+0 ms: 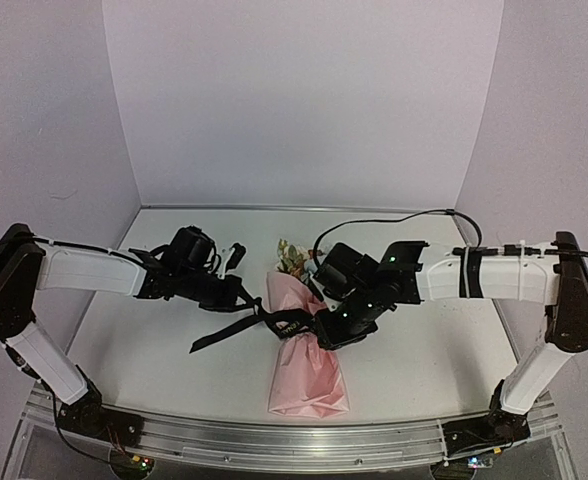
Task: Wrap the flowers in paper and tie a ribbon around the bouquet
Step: Cross the ribbon over the folded bouquet.
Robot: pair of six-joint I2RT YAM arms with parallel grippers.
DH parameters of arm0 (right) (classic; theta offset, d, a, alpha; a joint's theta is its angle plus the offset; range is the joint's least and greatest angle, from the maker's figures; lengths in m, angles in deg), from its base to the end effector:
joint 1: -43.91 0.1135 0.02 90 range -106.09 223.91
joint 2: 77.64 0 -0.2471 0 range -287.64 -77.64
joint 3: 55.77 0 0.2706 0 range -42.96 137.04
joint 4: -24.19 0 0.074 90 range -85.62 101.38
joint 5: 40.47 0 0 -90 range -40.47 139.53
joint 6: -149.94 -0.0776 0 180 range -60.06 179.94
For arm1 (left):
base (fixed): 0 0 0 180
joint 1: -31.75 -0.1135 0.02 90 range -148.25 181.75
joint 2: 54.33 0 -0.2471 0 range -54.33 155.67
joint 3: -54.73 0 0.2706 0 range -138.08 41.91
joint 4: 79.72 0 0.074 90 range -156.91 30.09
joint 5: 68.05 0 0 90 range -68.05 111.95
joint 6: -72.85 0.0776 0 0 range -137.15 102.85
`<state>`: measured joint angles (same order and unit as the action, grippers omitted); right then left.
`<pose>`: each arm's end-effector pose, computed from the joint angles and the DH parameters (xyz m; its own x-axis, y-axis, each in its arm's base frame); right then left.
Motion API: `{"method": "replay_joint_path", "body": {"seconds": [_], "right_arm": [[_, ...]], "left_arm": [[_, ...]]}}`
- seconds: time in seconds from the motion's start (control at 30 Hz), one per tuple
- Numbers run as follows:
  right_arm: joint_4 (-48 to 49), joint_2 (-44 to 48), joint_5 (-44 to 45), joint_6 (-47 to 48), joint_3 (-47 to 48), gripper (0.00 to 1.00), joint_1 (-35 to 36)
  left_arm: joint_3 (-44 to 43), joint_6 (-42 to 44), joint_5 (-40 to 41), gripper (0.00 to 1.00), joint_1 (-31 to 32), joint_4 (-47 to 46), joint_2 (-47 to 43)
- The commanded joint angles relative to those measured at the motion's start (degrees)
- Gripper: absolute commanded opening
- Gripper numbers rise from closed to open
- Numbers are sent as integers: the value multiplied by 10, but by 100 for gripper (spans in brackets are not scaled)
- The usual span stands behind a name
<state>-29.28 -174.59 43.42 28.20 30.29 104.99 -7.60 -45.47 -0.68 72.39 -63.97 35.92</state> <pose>0.1770 0.3375 0.1714 -0.8403 -0.4393 -0.3175 -0.5298 0.7898 0.3092 0.2579 -0.2607 0.1333 -0.8466 0.1496 -0.5107 0.4666 0.6703 -0.5770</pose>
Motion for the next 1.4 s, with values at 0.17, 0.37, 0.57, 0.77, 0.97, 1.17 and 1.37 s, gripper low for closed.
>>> {"method": "replay_joint_path", "body": {"seconds": [0.17,0.37,0.57,0.77,0.97,1.17,1.37], "right_arm": [[-14,53,-38,58,4,46,-15],[0,134,-13,80,-82,50,-85],[84,167,-65,267,-174,41,-107],[168,170,-68,437,-234,43,-107],[195,161,-53,513,-237,51,-106],[194,127,-54,558,-215,55,-101],[214,84,-33,569,-189,53,-95]], "left_arm": [[-29,12,-14,0,-3,-7,8],[-35,15,-18,0,-3,0,11],[-42,16,-23,0,-3,2,15],[-49,17,-24,0,-3,10,16],[-56,18,-23,0,-3,16,18],[-64,18,-23,0,-3,21,22],[-73,17,-25,0,-3,27,25]]}}
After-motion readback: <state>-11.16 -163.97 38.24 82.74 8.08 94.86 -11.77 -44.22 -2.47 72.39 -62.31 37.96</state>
